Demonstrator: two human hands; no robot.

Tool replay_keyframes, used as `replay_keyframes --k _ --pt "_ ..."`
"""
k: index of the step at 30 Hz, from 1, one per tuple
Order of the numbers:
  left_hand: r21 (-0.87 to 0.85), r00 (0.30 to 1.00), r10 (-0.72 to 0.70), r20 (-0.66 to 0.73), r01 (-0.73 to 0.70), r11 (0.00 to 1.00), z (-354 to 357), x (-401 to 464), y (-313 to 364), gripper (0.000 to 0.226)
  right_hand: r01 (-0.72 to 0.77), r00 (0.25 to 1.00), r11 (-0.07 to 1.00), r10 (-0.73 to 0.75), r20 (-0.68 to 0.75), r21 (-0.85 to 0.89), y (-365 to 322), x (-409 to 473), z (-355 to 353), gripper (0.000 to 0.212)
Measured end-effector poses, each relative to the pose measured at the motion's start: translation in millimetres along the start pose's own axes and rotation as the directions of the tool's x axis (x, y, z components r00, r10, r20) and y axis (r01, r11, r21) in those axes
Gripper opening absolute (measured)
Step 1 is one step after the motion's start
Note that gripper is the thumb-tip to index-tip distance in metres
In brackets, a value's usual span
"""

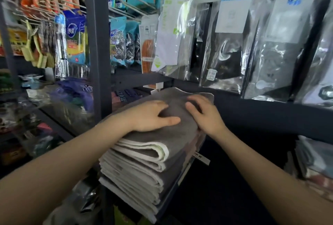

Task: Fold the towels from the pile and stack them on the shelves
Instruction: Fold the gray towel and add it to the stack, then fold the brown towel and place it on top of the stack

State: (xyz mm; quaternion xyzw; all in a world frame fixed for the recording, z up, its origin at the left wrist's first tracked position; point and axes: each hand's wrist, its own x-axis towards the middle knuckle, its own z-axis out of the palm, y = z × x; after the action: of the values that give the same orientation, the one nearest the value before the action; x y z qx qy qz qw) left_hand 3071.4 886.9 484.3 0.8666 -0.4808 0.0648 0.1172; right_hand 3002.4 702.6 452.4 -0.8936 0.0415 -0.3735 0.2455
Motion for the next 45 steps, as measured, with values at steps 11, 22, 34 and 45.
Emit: replay_keyframes --k 11,22,34,45 --pt "0.122 0.993 0.009 0.12 -0.023 0.992 18.5 -53.4 21.0 0.12 -0.292 0.94 0.875 0.337 0.053 -0.386 36.8 -22.1 -13.0 0.049" --pt "0.102 0.655 0.467 -0.594 -0.514 0.852 26.8 -110.7 53.8 0.048 -0.086 0.995 0.94 0.096 0.015 -0.33 -47.5 -170.1 -36.0 0.016" --pt "-0.214 0.73 0.619 -0.291 -0.68 0.701 97.2 -167.3 173.4 0.031 -0.299 0.949 0.674 0.284 -0.137 -0.675 -90.3 -342.2 -141.0 0.016" --pt "-0.466 0.8 0.593 -0.097 -0.562 0.683 142.3 -170.0 278.9 0.027 -0.539 0.712 0.476 0.698 -0.075 -0.695 -12.1 -413.3 -230.3 0.06"
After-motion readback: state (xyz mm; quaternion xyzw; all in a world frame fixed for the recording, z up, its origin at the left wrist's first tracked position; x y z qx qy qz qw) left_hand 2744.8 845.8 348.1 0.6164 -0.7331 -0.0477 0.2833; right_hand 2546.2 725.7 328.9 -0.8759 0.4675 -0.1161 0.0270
